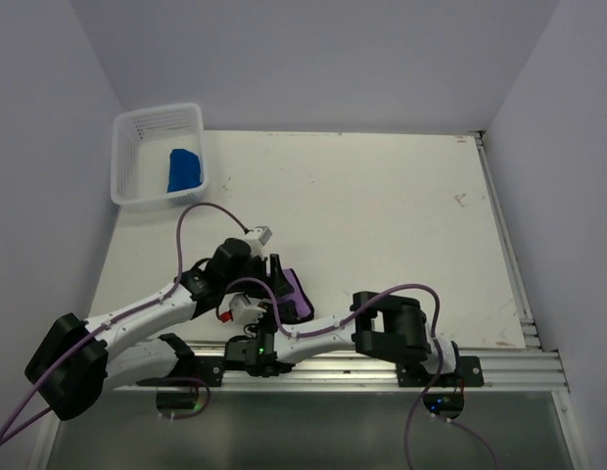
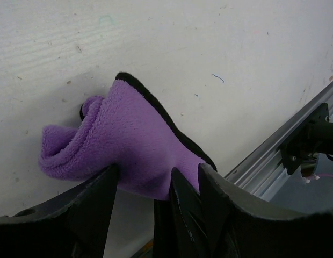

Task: Roll the towels
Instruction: Roll the towel, then place the rolled towel into the container

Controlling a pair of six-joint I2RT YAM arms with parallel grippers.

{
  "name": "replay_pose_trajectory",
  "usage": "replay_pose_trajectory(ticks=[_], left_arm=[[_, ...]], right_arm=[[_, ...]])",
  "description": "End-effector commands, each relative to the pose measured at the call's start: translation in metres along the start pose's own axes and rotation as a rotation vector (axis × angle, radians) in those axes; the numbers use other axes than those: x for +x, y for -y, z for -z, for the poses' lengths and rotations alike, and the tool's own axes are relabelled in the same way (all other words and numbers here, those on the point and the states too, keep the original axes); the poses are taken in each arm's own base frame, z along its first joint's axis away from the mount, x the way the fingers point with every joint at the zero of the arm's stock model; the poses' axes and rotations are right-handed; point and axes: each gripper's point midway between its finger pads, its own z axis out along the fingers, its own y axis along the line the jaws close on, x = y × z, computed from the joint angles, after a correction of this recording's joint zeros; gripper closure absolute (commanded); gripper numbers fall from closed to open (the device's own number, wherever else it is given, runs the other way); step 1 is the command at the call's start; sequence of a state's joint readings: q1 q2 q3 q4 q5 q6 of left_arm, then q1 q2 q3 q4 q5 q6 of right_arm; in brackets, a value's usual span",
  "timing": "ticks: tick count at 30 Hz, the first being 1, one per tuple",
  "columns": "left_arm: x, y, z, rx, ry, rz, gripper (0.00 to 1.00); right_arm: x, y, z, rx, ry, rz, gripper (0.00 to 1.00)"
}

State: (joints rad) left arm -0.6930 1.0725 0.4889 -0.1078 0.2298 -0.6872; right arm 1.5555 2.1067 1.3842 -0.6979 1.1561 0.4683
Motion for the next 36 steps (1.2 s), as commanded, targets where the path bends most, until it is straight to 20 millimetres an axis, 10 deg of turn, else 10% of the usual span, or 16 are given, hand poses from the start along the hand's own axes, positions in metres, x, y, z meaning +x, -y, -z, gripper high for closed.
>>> replay_pose_trajectory(ticks=[1, 36], left_arm=[[0.005, -0.003, -0.011, 0.001, 0.008, -0.012, 0.35], [0.001, -0.005, -0.037, 0.036, 0.153, 0.081, 0.49]], right_arm=[[-0.027, 0.01, 0.0, 0.034, 0.044, -0.136, 0.99], [-0.022, 0.026, 0.023, 0.003, 0.14, -0.355, 1.0]])
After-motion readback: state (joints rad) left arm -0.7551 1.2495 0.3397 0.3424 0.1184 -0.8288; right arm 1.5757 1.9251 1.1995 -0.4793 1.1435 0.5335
